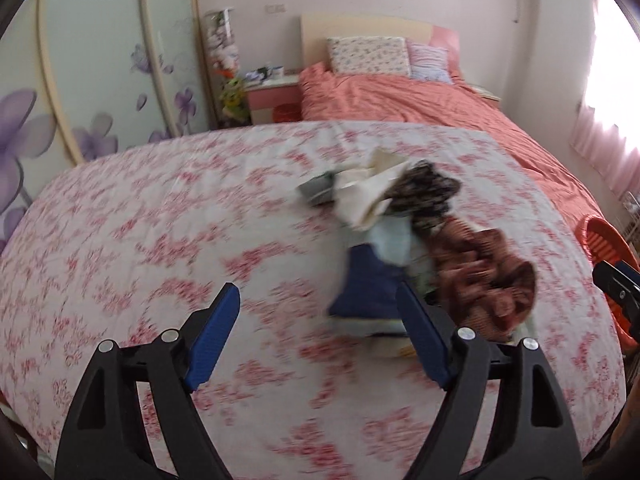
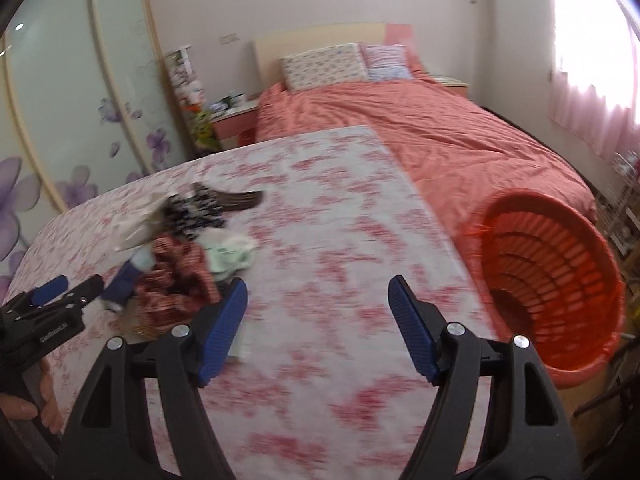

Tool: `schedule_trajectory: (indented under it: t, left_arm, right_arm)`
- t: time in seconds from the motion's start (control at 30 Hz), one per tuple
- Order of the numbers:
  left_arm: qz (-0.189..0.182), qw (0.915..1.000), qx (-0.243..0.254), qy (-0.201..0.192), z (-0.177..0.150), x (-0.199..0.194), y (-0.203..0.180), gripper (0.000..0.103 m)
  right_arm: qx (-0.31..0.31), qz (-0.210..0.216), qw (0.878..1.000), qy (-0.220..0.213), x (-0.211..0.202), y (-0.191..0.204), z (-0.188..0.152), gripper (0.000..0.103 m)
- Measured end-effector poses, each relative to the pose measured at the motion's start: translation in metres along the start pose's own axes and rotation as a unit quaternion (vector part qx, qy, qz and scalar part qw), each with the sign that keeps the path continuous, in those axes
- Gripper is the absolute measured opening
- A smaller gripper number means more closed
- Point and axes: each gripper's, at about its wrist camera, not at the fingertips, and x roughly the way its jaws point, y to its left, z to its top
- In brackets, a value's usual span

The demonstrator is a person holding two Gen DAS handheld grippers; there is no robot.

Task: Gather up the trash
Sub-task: 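Return to the table and grasp the plaid scrunchie with the right tool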

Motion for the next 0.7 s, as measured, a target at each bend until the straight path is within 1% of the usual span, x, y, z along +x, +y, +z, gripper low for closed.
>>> schedule_trajectory:
  t: [0.13,0.23,0.27,0.33,0.37,0.4,0.43,0.47,0.5,0.6,0.7]
  left_arm:
    - [0.006,0.9997,-0.020,0.011,-0.007,0.006,0.026,0.080]
    - [0.000,0.9997,-0.023,0.012,-0.012,0.006,0.037,0.080]
    - [-0.003,0.9997,-0.023,0.012,-0.012,0.006,0.039,0.080]
    - [-0.009,0.9996,-0.024,0.011,-0.013,0.005,0.038,0.080]
    - [-0.014,0.9995,-0.025,0.011,-0.013,0.006,0.038,0.080]
    - [-0.020,0.9994,-0.026,0.011,-0.013,0.007,0.037,0.080]
    - [-0.023,0.9993,-0.027,0.012,-0.014,0.006,0.035,0.080]
    - [-0.028,0.9992,-0.027,0.012,-0.013,0.007,0.034,0.080]
    - [-0.033,0.9990,-0.028,0.013,-0.012,0.007,0.032,0.080]
    - [-0.053,0.9979,-0.034,0.016,-0.007,0.010,0.024,0.080]
    - [-0.067,0.9970,-0.035,0.017,0.000,0.015,0.013,0.080]
  right_arm:
    - [-0.023,0.024,0.999,0.010,0.018,0.039,0.004,0.072]
    - [-0.040,0.027,0.999,0.016,0.032,0.061,0.006,0.071]
    - [-0.044,0.024,0.999,0.020,0.036,0.065,0.006,0.069]
    - [-0.048,0.021,0.998,0.032,0.046,0.070,0.005,0.063]
    - [-0.048,0.020,0.998,0.040,0.051,0.070,0.004,0.058]
    - [-0.049,0.020,0.998,0.046,0.057,0.069,0.004,0.050]
    - [-0.050,0.021,0.997,0.053,0.060,0.069,0.002,0.045]
    - [-0.053,0.020,0.997,0.057,0.062,0.070,0.001,0.033]
    - [-0.057,0.020,0.996,0.060,0.063,0.070,-0.001,0.027]
    - [-0.065,0.019,0.996,0.050,0.057,0.070,-0.002,0.019]
    - [-0.056,0.022,0.997,0.041,0.050,0.065,0.000,0.015]
